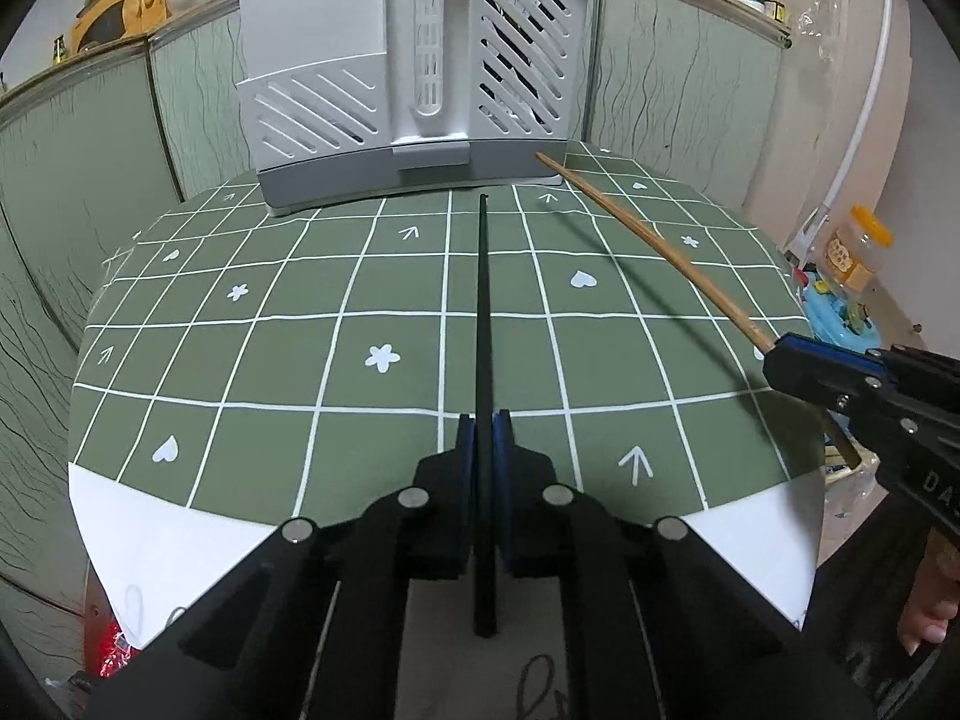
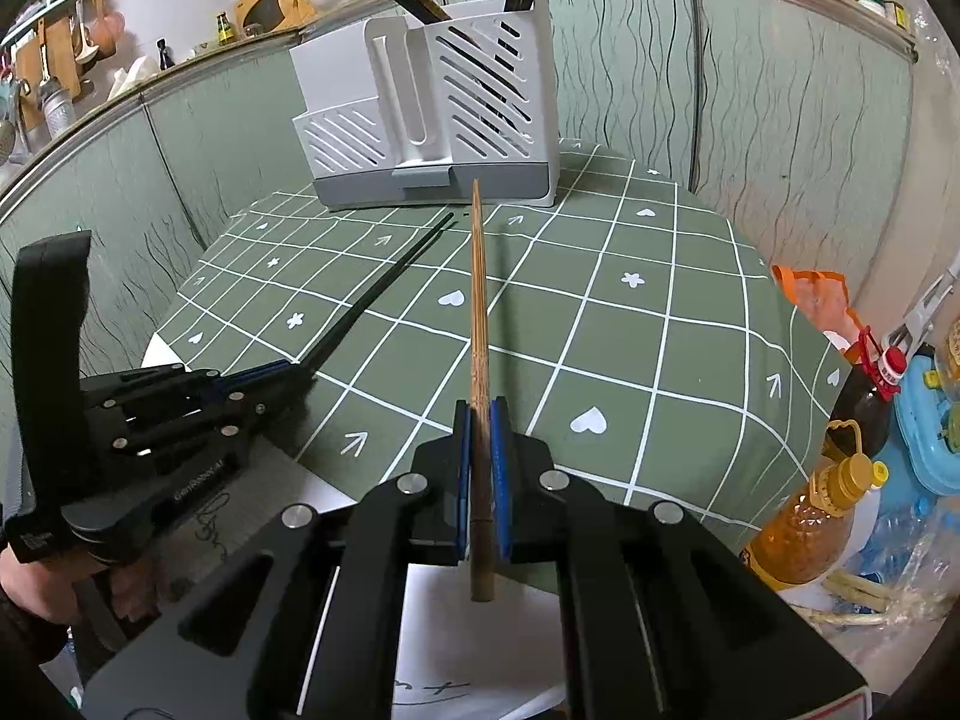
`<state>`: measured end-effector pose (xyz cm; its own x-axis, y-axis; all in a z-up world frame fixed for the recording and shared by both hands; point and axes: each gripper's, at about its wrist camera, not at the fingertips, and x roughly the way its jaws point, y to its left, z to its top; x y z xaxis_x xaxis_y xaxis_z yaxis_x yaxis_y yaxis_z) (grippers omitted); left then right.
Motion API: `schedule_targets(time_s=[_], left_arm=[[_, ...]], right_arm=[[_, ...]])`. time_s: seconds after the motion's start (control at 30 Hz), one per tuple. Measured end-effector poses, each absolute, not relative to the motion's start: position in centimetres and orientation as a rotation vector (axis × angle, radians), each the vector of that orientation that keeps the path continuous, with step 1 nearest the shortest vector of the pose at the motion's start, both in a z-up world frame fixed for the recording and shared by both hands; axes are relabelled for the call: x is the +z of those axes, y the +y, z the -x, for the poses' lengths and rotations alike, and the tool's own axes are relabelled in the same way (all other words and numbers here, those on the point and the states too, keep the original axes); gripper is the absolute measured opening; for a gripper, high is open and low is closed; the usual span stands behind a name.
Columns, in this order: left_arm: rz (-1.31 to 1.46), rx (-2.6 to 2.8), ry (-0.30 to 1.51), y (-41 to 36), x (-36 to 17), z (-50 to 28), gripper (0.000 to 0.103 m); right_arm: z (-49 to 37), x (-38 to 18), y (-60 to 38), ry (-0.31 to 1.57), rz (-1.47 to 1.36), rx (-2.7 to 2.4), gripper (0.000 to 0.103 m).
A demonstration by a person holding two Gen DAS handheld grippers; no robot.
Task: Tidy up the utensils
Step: 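Lift both held chopsticks and carry them above the white holder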
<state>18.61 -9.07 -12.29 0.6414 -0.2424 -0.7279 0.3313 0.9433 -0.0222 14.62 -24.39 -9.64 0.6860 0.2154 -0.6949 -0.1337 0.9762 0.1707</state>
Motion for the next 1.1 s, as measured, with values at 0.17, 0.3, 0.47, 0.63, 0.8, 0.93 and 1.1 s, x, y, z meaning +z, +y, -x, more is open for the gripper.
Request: schedule_targets(time_s=[0.17, 0.3, 0.47, 0.63, 0.8, 0.93, 1.1], left_arm=[[-0.096, -0.339, 0.798, -7.9, -11.7, -18.3, 0.008], [-0.08, -0.351, 0.767, -6.9, -10.7, -17.8, 0.008], [-0.071, -0.352, 0.721, -5.8, -9.0, -17.2, 0.008], [-0.069, -0.355, 0.681, -4.9, -7.5, -16.9, 0.008], [-0.061, -0.352, 0.653, -3.9, -6.2, -16.6, 0.008], [-0.036, -0.36, 0.625, -3.0, -4.6, -16.6, 0.008], [-0.028, -0.359, 0.587, -2.3, -2.3, -16.6, 0.008]], right_arm=[[-14.9, -9.8, -24.1, 0.8, -0.098, 0.192, 0.006], [-15.0, -9.7, -23.8, 0.802, -0.09, 0.194, 0.006], [-14.9, -9.2, -23.5, 0.798, -0.082, 0.199, 0.006], [-14.8, -8.0, -23.4, 0.786, -0.075, 0.207, 0.006], [-14.7, -6.6, -23.2, 0.759, -0.067, 0.215, 0.006], [-14.7, -4.7, -22.9, 0.724, -0.053, 0.226, 0.006], [-14.9, -2.1, -22.5, 0.675, -0.042, 0.235, 0.006]])
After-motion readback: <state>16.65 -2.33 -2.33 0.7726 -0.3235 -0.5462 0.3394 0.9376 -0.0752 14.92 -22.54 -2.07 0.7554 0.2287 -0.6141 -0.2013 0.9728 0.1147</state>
